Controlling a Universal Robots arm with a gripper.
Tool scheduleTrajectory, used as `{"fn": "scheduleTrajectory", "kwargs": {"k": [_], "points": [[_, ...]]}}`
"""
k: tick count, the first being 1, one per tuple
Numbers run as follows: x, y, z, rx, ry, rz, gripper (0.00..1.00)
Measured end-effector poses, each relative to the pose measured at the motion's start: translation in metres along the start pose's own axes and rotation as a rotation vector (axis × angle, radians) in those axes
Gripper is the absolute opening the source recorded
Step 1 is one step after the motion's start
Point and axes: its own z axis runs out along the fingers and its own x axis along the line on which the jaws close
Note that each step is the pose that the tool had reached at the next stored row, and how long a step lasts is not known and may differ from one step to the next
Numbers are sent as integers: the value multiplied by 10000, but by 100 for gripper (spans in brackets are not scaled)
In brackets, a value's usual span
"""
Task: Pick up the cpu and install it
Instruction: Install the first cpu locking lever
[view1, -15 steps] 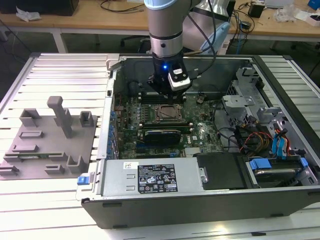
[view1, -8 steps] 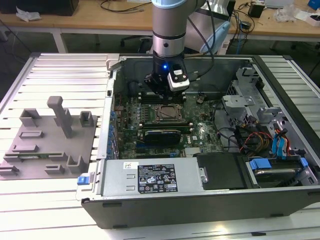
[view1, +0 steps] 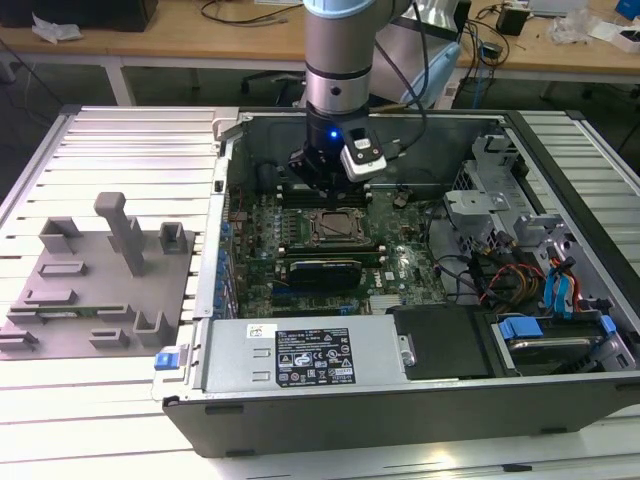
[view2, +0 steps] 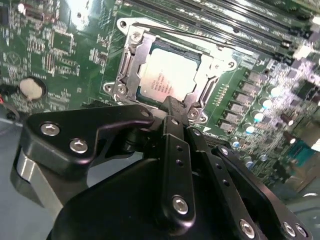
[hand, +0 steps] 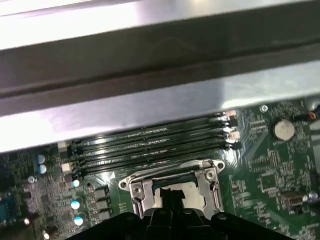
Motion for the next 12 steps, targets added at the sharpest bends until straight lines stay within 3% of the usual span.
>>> {"fn": "scheduleTrajectory", "kwargs": {"k": [4, 6, 8, 12], "points": [[-19, -2, 5, -38, -3, -774, 11], [-25, -34, 5, -40, -3, -840, 11], [-33, -84, 6, -43, -4, -859, 11], [-62, -255, 9, -58, -2, -870, 11]]}}
